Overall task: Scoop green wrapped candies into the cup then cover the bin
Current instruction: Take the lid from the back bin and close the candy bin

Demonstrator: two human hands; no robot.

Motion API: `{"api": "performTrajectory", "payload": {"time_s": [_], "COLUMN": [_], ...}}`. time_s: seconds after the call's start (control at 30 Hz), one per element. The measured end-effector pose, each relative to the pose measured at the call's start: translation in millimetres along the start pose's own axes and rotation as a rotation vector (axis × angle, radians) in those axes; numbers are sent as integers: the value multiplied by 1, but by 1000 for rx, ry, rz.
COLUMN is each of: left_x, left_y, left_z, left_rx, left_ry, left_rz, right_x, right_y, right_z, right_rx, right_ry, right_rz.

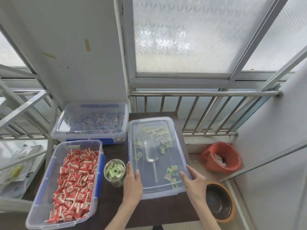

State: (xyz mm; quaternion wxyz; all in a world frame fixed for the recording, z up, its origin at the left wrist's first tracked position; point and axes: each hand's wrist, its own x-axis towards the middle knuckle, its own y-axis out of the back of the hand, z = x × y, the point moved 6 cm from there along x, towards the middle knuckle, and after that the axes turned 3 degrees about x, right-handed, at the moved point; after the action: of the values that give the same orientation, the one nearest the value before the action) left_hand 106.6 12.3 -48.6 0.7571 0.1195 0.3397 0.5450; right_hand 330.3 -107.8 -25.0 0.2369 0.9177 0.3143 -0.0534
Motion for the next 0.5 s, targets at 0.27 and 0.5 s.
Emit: {"api": "performTrajectory", "payload": {"time_s": [0.27, 0.5], "left_x": [1, 1], "left_y": [3, 4], "left_z": [3, 4], "left_rx": [14, -41], "left_ry": [14, 57], "left_rz": [-26, -46], "right_x": [5, 6], "right_y": [-3, -2], "right_z": [7, 8], "right_rx": [-56, -28], "right_ry": [-40, -54], "right_rz": [28, 13]}}
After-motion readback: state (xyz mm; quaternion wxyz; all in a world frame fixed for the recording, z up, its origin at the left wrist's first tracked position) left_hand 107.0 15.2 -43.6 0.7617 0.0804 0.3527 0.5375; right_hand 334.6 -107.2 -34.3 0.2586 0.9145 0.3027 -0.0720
